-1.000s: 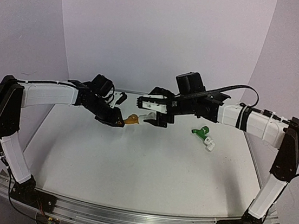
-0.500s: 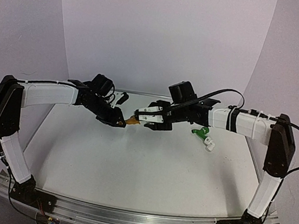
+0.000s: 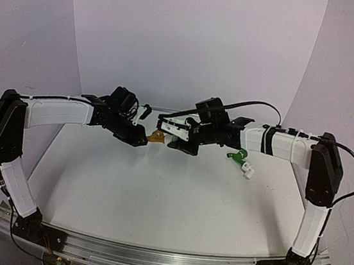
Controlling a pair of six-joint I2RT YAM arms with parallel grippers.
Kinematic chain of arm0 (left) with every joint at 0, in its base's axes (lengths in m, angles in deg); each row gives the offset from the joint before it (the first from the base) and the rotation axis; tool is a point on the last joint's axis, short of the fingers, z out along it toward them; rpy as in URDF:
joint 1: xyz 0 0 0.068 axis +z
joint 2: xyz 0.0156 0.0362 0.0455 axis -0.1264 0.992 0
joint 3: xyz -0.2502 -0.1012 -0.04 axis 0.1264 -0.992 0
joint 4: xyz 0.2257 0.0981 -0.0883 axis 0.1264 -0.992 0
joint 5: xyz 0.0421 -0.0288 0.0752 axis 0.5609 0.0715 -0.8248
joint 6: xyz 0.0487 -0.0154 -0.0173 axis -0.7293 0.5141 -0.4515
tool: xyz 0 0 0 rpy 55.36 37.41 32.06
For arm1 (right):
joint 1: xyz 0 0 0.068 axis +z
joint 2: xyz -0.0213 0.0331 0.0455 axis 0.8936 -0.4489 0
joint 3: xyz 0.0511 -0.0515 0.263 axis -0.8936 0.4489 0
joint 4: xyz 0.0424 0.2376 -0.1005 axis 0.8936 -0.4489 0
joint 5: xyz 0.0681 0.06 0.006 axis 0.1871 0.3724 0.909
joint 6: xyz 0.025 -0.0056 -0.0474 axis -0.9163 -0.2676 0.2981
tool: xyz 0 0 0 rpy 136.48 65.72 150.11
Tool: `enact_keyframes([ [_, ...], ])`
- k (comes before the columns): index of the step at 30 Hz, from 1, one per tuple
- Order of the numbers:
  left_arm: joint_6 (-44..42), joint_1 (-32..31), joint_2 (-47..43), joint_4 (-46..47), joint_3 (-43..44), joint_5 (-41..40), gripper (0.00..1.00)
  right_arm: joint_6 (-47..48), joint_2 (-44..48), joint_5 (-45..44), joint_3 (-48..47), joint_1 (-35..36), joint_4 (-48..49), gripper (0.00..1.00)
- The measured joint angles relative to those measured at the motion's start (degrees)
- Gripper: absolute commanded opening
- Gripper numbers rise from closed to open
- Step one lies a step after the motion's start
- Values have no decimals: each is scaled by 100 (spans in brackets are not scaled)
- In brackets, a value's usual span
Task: Install the water faucets
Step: Screw the water faucet onto the adaptor.
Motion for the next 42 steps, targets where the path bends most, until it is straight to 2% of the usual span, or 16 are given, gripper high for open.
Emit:
enact_keyframes([
  [6, -107, -28, -162, 616, -320, -852, 0, -2631, -393, 160, -409, -80, 15, 0],
  [10, -255, -55, -254, 999, -584, -1142, 0, -5102, -451, 603, -436, -184, 176, 0],
  [16, 45, -157, -293, 1720, -764, -1556, 0, -9505, -543, 1455, -289, -734, 1409, 0],
  [19, 177, -234, -462, 2057, -988, -1844, 0, -11028, -542, 1587, -10, -832, 2053, 0],
  [21, 246, -265, -585, 2186, -1154, -1953, 0, -11557, -542, 1637, 57, -819, 2209, 0],
  [22, 279, -281, -637, 2246, -1227, -2005, 0, -11749, -544, 1648, 64, -808, 2242, 2],
  [23, 308, -292, -683, 2291, -1272, -2053, 0, -11935, -544, 1651, 88, -805, 2308, 13],
  [25, 343, -317, -784, 2381, -1354, -2164, 0, -12225, -540, 1689, 197, -806, 2531, 41],
  [26, 359, -328, -825, 2408, -1399, -2196, 0, -12352, -535, 1720, 277, -808, 2668, 51],
  [30, 407, -365, -913, 2430, -1510, -2313, 0, -12049, -470, 1750, 405, -858, 2785, 85],
  [32, 436, -326, -919, 2432, -1512, -2341, 0, -11413, -353, 1708, 402, -973, 2600, 94],
  [37, 527, -245, -923, 2160, -1421, -2244, 0, -8746, 105, 1720, 94, -1264, 1727, 96],
  [42, 550, -190, -919, 1557, -1139, -1587, 0, -5204, 754, 1793, 45, -1191, 1046, 93],
])
